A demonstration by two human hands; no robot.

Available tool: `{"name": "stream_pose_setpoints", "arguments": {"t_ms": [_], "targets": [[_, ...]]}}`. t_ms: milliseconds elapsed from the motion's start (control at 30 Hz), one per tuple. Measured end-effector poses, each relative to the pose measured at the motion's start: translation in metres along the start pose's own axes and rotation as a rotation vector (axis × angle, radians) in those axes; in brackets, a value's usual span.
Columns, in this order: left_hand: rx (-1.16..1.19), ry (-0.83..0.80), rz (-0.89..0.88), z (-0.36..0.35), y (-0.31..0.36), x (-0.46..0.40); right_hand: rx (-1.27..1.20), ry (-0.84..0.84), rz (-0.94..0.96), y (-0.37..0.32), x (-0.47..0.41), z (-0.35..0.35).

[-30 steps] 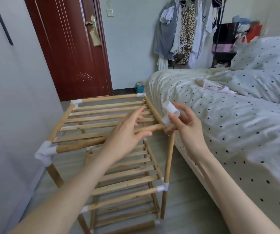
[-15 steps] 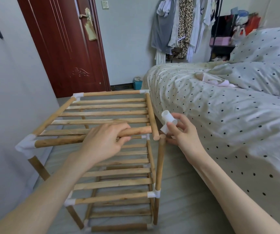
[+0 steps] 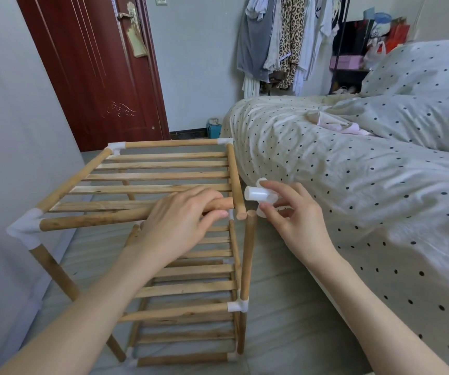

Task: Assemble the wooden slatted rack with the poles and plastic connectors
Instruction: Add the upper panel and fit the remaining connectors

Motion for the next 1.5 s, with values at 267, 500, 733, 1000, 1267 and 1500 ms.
{"name": "stream_pose_setpoints", "arguments": {"t_ms": [267, 500, 733, 1000, 1267, 1500], "targets": [[-0.010, -0.013, 0.036, 0.001, -0.001, -0.001, 0.138, -0.023, 0.152, -0.022, 0.006, -0.006], [0.007, -0.014, 0.056, 0.001, -0.002, -0.001, 0.076, -0.005, 0.169, -0.024, 0.008, -0.004], [0.036, 0.002, 0.059, 0.003, -0.003, -0.001, 0.066, -0.044, 0.172, -0.022, 0.008, -0.006], [0.066, -0.019, 0.050, 0.002, -0.001, -0.001, 0.034, -0.054, 0.150, -0.028, 0.010, -0.010], [0.059, 0.090, -0.047, 0.005, -0.003, 0.003, -0.219, -0.189, -0.071, -0.016, 0.010, -0.022], [0.080, 0.057, -0.047, 0.016, -0.032, 0.018, -0.342, -0.303, -0.267, -0.007, 0.010, -0.051]]}}
Point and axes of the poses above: each hand's wrist, its own x-axis away from the middle knuckle, its own z-axis out of the back of the hand, y = z × x, the point moved 9 cm from there along -x, towards the middle knuckle, and after that the axes turned 5 degrees about -z, right-handed, at the moved point
